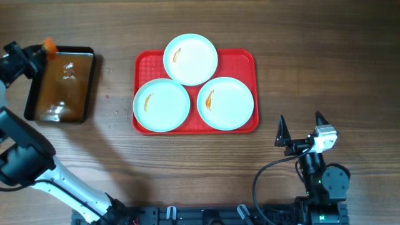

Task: Clean dirty plates on tray and stack at the side
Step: 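Lift the sponge with the left gripper out of the water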

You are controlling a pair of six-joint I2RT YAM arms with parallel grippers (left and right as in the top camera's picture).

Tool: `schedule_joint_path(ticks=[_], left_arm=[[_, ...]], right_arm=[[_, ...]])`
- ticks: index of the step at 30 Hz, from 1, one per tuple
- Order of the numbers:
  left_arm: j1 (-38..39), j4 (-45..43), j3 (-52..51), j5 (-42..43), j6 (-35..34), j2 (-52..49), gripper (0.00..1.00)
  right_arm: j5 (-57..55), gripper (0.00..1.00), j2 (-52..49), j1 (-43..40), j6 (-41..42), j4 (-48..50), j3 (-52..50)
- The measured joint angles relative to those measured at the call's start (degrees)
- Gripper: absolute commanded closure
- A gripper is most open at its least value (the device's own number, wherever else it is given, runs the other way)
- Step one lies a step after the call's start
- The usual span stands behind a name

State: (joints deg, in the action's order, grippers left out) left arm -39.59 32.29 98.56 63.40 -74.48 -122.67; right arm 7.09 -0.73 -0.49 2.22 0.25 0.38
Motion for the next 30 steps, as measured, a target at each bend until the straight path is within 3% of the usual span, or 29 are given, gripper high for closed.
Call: schedule_joint_path(ticks=[3,6,9,11,18,23,25,30], left_arm=[[1.0,11.3,0.4,-10.6,5.7,0.0,0.96],[4.9,14.9,0.3,-26.6,18.2,-0.1,0.96],[6.0,13.1,0.3,-29.1,33.4,0.0,0.96],[5.4,11.8,0.3,-29.1,37.5,0.8,0.96],[6.1,6.0,0.5,-32.4,42.6,13.5,0.96],[8.7,8.7,-1.8,-36.6,46.0,1.6,0.96],[7.1,9.8,-2.0,-35.4,45.9,1.3,0.96],[2.8,6.7,2.7,-32.1,45.5,17.8,0.96]], right_arm=[[0.0,0.00,0.0,0.0,0.0,0.0,0.0],[0.0,0.00,0.0,0.0,0.0,0.0,0.0],[0.0,0.00,0.0,0.0,0.0,0.0,0.0],[0.0,0.00,0.0,0.0,0.0,0.0,0.0],[0.0,0.00,0.0,0.0,0.0,0.0,0.0],[0.0,0.00,0.0,0.0,0.0,0.0,0.0],[0.0,0.00,0.0,0.0,0.0,0.0,0.0],[0.0,0.00,0.0,0.0,0.0,0.0,0.0]])
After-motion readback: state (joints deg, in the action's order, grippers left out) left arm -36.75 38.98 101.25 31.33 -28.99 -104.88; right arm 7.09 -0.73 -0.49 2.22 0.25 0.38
